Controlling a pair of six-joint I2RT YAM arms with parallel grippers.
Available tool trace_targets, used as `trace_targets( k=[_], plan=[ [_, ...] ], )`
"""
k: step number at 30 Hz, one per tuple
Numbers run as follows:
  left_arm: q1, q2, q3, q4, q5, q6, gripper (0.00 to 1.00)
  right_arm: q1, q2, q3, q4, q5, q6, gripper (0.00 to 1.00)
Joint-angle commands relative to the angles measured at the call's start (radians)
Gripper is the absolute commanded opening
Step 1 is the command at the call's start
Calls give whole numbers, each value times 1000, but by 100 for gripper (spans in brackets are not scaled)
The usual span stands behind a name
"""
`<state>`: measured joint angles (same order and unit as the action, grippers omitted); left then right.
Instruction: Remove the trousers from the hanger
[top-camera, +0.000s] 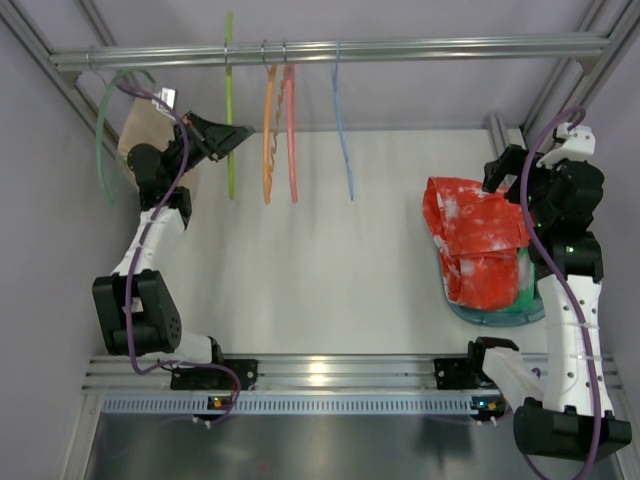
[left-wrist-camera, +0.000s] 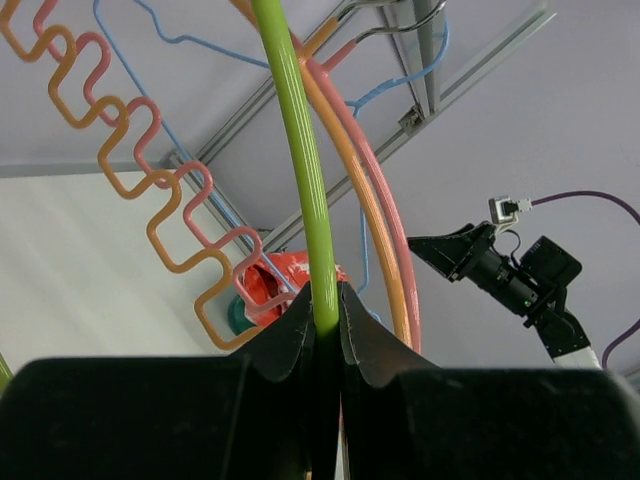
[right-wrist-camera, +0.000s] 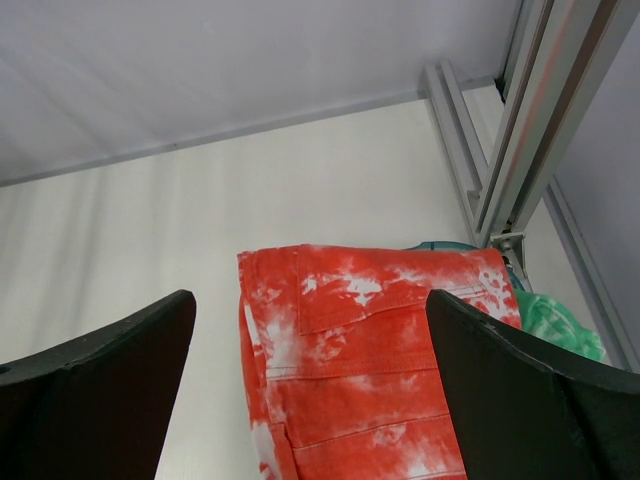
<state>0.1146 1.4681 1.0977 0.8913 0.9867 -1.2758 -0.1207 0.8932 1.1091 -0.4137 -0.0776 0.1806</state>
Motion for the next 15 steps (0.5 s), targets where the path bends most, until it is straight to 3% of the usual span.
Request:
trace_targets(
  k=[1, 8, 15],
  plan=[
    [-4, -5, -42, -3, -92, -48, 0, -2, -23, 17, 19, -11, 10, 99],
    [-7, -22, -81, -3, -88, -23, 0, -4, -43, -5, 21, -14, 13, 100],
    [-7, 43, 2, -3, -115, -85, 0, -4, -48, -5, 15, -16, 14, 99]
  ],
)
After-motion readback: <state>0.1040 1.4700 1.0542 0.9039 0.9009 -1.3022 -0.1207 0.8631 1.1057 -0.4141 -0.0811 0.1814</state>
